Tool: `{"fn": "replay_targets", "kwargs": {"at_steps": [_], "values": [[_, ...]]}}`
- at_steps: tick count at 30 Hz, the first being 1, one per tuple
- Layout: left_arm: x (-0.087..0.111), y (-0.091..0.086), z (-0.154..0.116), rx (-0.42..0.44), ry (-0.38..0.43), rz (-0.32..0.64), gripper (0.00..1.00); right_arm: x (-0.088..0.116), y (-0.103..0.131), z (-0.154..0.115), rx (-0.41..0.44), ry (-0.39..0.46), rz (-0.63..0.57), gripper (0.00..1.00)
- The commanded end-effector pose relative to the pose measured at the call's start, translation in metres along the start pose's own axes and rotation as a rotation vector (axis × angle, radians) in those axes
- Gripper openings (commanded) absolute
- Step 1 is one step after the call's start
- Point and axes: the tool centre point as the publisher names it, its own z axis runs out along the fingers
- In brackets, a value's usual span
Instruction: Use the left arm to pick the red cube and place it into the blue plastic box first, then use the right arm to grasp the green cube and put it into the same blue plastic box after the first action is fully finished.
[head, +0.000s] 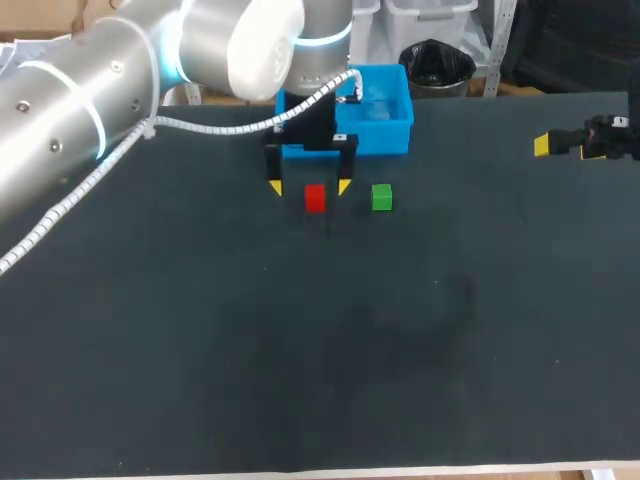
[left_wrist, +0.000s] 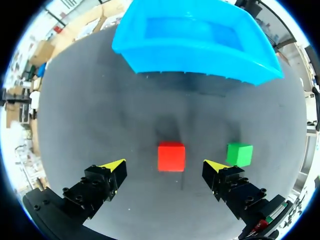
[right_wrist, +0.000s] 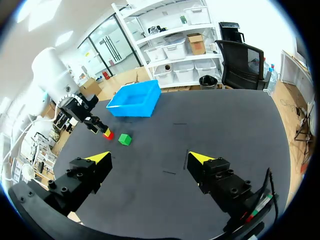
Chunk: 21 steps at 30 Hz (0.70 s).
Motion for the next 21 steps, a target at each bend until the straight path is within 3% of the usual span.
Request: {"fn": "replay_targets", "kwargs": {"at_steps": [1,21], "values": [[-0.009,-0.001,0.006,0.000,0.037,-0.008,1.00,0.000,0.001,0.000,0.003,0.001,0.000,1.00],[-0.012,-0.006,0.028,0.007,0.060,-0.032,1.00,0.000,0.001,0.000,0.003,0.001,0.000,1.00]]}}
